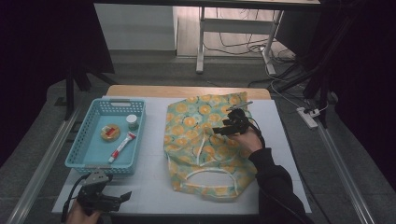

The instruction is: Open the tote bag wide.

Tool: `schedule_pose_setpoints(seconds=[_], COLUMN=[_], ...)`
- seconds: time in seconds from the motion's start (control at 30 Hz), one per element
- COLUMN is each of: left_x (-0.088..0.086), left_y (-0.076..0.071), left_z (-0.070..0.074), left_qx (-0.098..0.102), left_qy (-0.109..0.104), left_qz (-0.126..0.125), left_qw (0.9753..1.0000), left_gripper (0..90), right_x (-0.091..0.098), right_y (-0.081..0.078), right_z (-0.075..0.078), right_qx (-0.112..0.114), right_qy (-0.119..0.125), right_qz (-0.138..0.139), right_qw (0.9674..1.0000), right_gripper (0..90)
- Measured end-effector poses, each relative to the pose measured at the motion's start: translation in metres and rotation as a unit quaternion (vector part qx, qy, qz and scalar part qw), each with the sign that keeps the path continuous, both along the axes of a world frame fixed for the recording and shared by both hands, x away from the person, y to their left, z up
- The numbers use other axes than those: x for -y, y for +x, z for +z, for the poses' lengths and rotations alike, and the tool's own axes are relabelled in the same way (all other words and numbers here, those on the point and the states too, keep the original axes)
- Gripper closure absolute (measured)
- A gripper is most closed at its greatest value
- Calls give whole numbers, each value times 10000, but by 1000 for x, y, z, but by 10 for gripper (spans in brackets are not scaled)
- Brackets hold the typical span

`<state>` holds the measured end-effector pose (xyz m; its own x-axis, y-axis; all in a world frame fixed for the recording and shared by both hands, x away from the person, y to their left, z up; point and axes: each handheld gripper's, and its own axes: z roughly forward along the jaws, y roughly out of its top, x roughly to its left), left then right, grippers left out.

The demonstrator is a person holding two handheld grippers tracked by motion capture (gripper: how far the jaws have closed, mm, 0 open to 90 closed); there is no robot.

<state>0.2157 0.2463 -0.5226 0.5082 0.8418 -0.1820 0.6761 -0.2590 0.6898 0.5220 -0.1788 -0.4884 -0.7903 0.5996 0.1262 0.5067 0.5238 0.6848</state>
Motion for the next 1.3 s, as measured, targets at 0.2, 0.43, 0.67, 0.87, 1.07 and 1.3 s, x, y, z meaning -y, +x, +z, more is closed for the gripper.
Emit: schedule_pose_setpoints(seconds=[0.2, 0.43, 0.67, 0.87, 1.07, 1.3], left_x=[0, 0, 0, 0, 0, 0], left_y=[0, 0, 0, 0, 0, 0], left_z=[0, 0, 0, 0, 0, 0], left_qx=[-3, -4, -8, -6, 4, 5], left_qy=[0, 5, 7, 8, 6, 8], left_qz=[2, 11, 16, 19, 11, 7], left_qw=[10000, 10000, 10000, 10000, 10000, 10000], left_gripper=[6, 6, 5, 5, 5, 5], right_x=[4, 2, 0, -7, -16, -27], right_y=[-14, -37, -60, -85, -98, -100], right_z=[6, 18, 23, 17, -2, -23], right_qx=[86, 252, 254, 82, -143, -122], right_qy=[126, 125, 65, -69, -256, -663], right_qz=[97, 235, 406, 715, 927, 1046], right_qw=[9998, 9993, 9988, 9974, 9953, 9922], right_gripper=[212, 41, 0, 0, 0, 71])
